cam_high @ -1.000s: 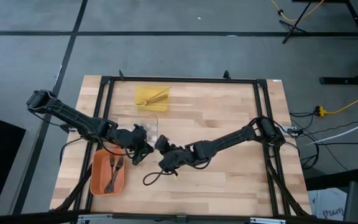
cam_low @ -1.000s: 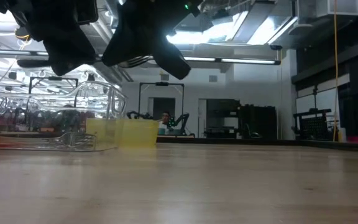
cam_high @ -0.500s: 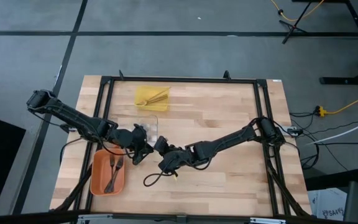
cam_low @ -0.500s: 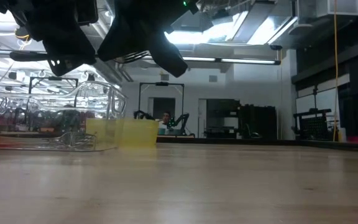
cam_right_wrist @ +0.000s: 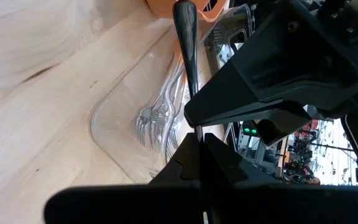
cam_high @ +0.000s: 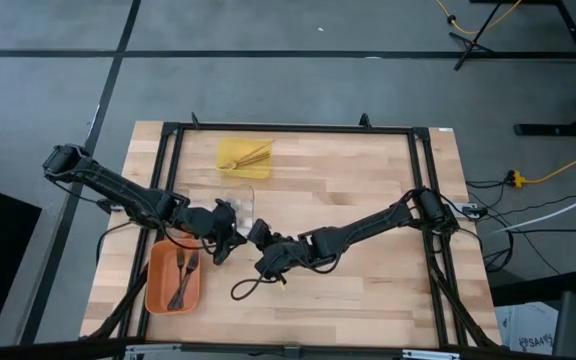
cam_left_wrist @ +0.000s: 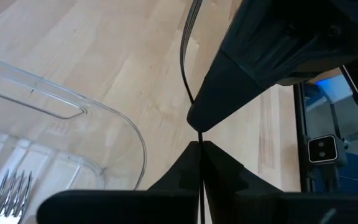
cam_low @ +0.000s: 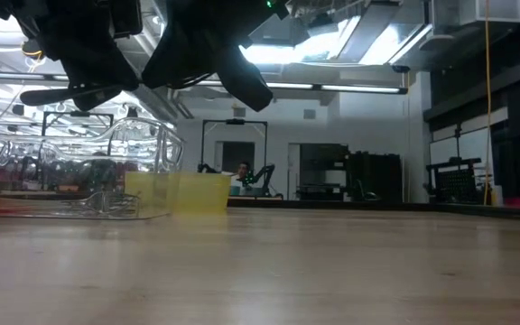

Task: Sort silverware by color (type)
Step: Put the black fork into the orange bin

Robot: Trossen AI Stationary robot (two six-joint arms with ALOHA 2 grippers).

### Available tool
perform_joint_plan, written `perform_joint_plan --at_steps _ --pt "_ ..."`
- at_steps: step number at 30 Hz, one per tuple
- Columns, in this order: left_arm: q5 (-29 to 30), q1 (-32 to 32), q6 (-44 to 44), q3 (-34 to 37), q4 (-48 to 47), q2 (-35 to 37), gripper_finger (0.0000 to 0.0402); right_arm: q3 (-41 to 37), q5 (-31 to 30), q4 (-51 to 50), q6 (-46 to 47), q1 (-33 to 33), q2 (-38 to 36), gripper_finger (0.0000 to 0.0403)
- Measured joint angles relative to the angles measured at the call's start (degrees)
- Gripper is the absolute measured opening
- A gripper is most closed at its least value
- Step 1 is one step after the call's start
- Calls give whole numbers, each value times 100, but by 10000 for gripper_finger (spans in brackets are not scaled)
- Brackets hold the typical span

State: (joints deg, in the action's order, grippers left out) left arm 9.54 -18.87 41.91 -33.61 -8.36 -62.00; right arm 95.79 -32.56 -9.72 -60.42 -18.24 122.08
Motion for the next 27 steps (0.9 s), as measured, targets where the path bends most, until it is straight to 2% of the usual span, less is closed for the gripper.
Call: perform_joint_plan --at_steps 16,24,27 --pt "2 0 0 0 8 0 1 0 0 0 4 0 0 9" --pt "14 0 -3 0 20 0 0 0 2 7 9 -2 0 66" --pt "20 0 -2 0 -6 19 0 0 -182 7 10 -20 0 79"
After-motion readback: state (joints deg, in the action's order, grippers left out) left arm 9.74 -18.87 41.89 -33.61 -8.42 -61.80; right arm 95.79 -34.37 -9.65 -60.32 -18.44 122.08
